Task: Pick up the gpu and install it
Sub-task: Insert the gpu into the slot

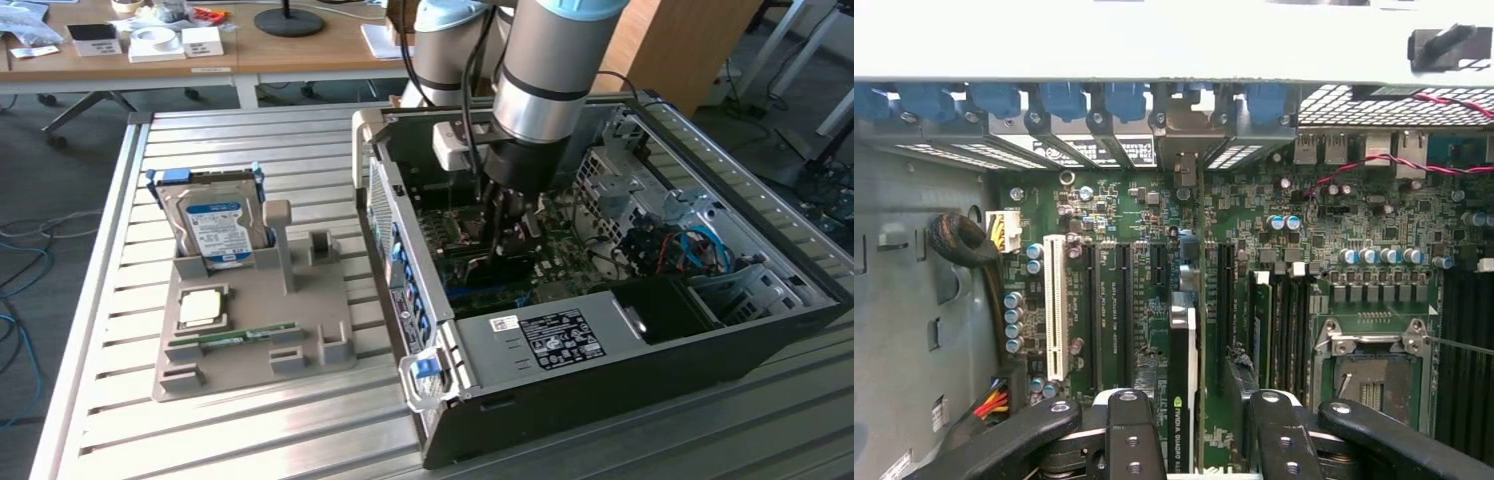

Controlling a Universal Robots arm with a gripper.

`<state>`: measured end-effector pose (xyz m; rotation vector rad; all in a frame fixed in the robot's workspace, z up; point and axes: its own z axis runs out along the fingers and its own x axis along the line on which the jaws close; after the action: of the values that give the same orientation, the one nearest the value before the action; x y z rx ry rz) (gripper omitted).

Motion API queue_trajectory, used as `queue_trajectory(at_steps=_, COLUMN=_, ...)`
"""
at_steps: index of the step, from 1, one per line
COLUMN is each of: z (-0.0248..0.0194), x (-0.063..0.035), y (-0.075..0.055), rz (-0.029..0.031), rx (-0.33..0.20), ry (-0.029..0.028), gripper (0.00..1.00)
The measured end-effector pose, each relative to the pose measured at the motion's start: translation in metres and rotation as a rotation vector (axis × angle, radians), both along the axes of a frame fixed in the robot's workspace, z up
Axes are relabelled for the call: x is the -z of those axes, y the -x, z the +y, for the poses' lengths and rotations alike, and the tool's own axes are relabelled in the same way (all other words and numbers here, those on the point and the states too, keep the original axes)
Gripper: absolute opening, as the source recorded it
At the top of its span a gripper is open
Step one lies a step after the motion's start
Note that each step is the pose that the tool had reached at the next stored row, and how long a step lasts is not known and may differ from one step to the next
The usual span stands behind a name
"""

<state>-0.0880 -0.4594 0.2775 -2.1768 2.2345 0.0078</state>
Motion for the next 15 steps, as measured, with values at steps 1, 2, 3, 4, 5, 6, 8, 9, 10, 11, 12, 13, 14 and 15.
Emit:
queue_trajectory(at_steps=1, z=0.0000, x=-0.0011, y=0.0000, rz=0.0000, rx=0.000, ry=0.0000, gripper=0.40)
queue_trajectory(at_steps=2, z=0.0000, x=-0.0024, y=0.0000, rz=0.0000, rx=0.000, ry=0.0000, gripper=0.40)
queue_trajectory(at_steps=3, z=0.0000, x=-0.0038, y=0.0000, rz=-0.0001, rx=0.000, ry=-0.0001, gripper=0.40)
queue_trajectory(at_steps=4, z=0.0000, x=-0.0053, y=0.0000, rz=0.0000, rx=0.000, ry=0.0000, gripper=0.40)
queue_trajectory(at_steps=5, z=0.0000, x=-0.0068, y=0.0000, rz=0.0000, rx=0.000, ry=0.0000, gripper=0.40)
queue_trajectory(at_steps=6, z=0.0000, x=-0.0079, y=0.0000, rz=0.0000, rx=0.000, ry=-0.0001, gripper=0.40)
queue_trajectory(at_steps=8, z=0.0000, x=-0.0095, y=0.0000, rz=-0.0001, rx=0.000, ry=-0.0001, gripper=0.40)
queue_trajectory(at_steps=9, z=0.0000, x=-0.0101, y=0.0000, rz=-0.0001, rx=0.000, ry=-0.0001, gripper=0.40)
queue_trajectory(at_steps=10, z=0.0000, x=-0.0105, y=0.0000, rz=-0.0001, rx=0.000, ry=-0.0002, gripper=0.40)
queue_trajectory(at_steps=11, z=0.0000, x=-0.0105, y=0.0000, rz=-0.0002, rx=0.000, ry=-0.0003, gripper=0.40)
queue_trajectory(at_steps=12, z=0.0000, x=-0.0106, y=0.0000, rz=-0.0001, rx=0.000, ry=-0.0001, gripper=0.40)
queue_trajectory(at_steps=13, z=0.0000, x=-0.0107, y=0.0000, rz=0.0000, rx=0.000, ry=-0.0001, gripper=0.40)
queue_trajectory(at_steps=14, z=0.0000, x=-0.0107, y=0.0000, rz=0.0000, rx=0.000, ry=-0.0001, gripper=0.40)
queue_trajectory(at_steps=15, z=0.0000, x=-0.0107, y=0.0000, rz=-0.0001, rx=0.000, ry=0.0000, gripper=0.40)
